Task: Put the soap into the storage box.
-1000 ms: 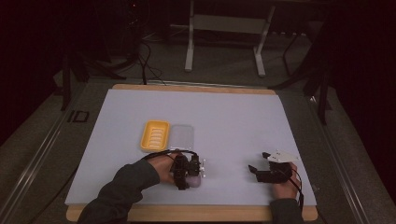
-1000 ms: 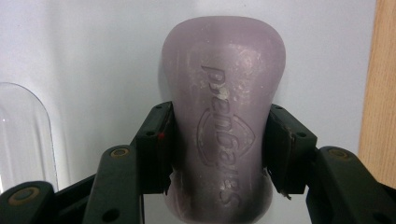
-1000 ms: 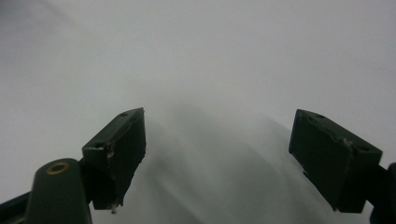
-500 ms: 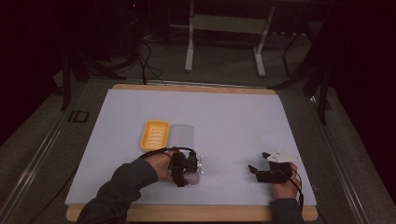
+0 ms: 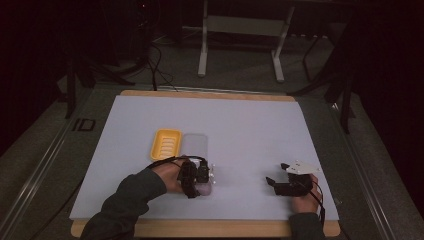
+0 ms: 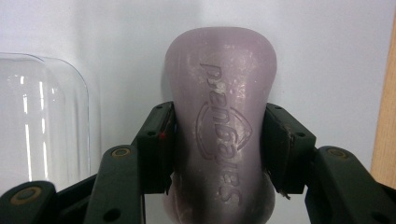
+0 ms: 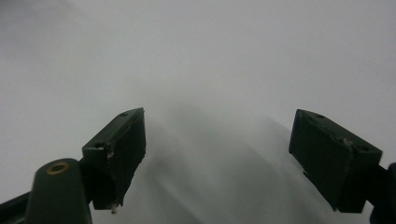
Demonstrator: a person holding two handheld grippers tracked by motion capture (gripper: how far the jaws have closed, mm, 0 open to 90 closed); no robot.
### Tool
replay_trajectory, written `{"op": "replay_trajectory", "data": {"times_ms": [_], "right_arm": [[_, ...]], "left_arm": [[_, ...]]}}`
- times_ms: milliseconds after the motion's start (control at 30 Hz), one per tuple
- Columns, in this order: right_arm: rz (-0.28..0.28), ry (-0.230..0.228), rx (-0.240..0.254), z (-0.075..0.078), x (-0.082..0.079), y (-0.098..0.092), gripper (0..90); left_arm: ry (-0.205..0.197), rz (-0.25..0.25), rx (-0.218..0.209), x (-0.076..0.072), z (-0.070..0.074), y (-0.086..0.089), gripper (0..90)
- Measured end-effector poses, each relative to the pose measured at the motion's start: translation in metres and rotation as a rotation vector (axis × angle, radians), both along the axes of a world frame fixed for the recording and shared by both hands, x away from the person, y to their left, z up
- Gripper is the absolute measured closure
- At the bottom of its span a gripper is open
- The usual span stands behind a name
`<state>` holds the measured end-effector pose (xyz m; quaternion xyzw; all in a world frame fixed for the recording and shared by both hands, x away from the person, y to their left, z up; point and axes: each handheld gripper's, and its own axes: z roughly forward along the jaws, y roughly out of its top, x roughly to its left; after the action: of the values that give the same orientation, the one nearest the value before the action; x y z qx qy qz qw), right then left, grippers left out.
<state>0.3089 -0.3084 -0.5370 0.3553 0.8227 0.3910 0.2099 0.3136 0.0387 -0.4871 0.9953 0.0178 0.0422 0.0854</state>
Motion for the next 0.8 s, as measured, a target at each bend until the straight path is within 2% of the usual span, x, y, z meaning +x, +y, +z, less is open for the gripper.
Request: {"op": "replay_trajectory", "data": {"times_ms": [800], "right_arm": [[0.0,-0.001,0.0,0.0,0.0,0.0,18.5]], "left_arm": [[-0.012,0.037,-0.019,0.006,0.011,0.012,49.4]]}}
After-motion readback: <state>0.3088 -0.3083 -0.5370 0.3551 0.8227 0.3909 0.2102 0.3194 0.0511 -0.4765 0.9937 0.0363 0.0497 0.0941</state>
